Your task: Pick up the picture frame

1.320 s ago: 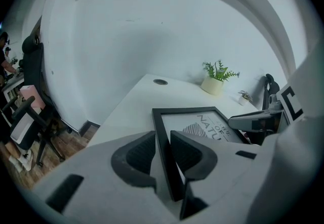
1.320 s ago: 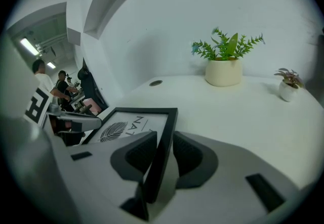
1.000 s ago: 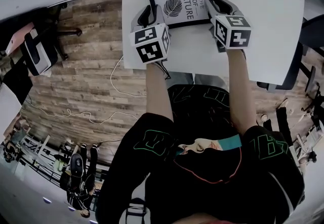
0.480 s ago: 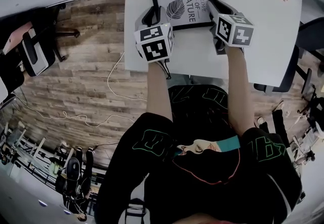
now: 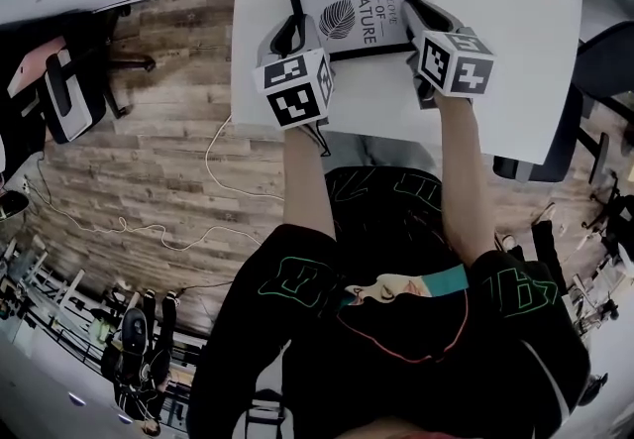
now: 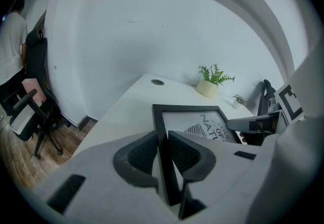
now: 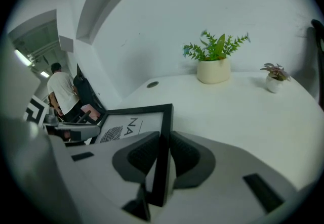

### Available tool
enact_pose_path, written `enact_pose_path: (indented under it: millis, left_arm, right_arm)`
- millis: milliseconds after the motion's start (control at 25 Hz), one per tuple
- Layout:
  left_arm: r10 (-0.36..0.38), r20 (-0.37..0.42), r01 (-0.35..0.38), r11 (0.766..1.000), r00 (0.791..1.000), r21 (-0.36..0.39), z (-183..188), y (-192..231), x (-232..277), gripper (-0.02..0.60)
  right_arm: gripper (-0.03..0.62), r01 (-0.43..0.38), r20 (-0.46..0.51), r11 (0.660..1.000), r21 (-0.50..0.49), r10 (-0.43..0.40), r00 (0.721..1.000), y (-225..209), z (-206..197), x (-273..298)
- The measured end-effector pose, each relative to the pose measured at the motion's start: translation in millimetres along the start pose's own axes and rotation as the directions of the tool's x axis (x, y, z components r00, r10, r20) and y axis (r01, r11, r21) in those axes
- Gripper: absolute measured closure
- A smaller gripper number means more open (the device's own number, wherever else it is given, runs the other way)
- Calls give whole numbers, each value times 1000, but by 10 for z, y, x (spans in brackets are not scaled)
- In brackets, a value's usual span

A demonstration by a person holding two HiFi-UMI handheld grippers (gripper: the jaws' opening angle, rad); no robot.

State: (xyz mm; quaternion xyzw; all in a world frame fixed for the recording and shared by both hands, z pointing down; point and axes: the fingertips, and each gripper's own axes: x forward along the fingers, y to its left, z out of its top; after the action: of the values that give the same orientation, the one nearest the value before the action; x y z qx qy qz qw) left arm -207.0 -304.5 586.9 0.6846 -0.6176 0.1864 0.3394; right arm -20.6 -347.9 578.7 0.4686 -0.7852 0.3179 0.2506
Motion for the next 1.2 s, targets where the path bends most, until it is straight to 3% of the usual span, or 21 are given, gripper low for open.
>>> enact_pose_path:
  millis: [440, 1200]
  left_arm:
    - [14, 116, -12, 1000, 993, -24, -50, -372, -499, 508]
    - [-16, 269, -2, 998, 963, 65, 459, -849, -969, 508]
  right_arm:
    - [520, -23, 97, 998, -53, 28, 995, -21, 13, -596]
    - [521, -15, 274, 994, -105, 44, 961, -85, 460, -1295]
